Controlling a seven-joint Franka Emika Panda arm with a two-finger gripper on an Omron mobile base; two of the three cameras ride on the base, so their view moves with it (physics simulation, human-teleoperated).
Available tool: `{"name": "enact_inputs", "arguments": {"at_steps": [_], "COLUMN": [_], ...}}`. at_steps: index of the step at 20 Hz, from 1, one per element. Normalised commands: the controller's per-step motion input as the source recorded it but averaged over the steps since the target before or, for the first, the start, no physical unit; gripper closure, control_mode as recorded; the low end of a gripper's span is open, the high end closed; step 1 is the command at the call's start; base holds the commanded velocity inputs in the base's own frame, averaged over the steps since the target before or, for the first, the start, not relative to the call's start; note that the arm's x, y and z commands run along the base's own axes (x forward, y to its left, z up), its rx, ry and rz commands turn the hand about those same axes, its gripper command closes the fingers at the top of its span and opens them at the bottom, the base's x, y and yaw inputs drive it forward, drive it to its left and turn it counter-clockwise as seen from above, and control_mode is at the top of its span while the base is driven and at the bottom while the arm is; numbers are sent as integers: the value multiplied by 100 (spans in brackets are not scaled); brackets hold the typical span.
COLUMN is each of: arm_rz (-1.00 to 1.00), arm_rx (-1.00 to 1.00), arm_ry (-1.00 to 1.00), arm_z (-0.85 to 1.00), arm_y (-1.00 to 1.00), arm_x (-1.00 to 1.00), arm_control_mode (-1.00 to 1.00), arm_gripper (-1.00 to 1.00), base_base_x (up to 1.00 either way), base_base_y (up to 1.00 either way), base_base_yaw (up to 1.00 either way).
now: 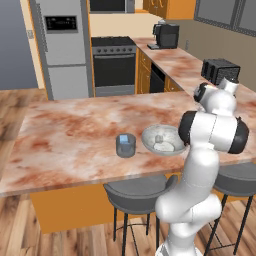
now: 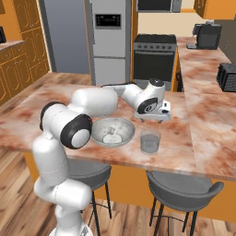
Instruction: There are four ice cubes in the ice bowl. Place two ice cubes in each glass of water.
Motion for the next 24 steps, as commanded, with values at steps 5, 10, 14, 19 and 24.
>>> {"name": "enact_inputs", "arguments": {"at_steps": [5,10,14,19,24], "arm_rz": [-7,-19,-18,-8,0], "arm_rx": [11,6,6,6,0], "arm_ry": [-14,-1,11,14,9], "arm_z": [28,-16,-36,-44,-44], "arm_y": [99,100,100,95,10], "arm_x": [-18,15,37,26,26], "arm_control_mode": [-100,-100,-100,-100,-100], "arm_gripper": [-100,-100,-100,-100,-100], "base_base_x": [0,0,0,0,0], "base_base_y": [0,0,0,0,0], "base_base_yaw": [0,0,0,0,0]}}
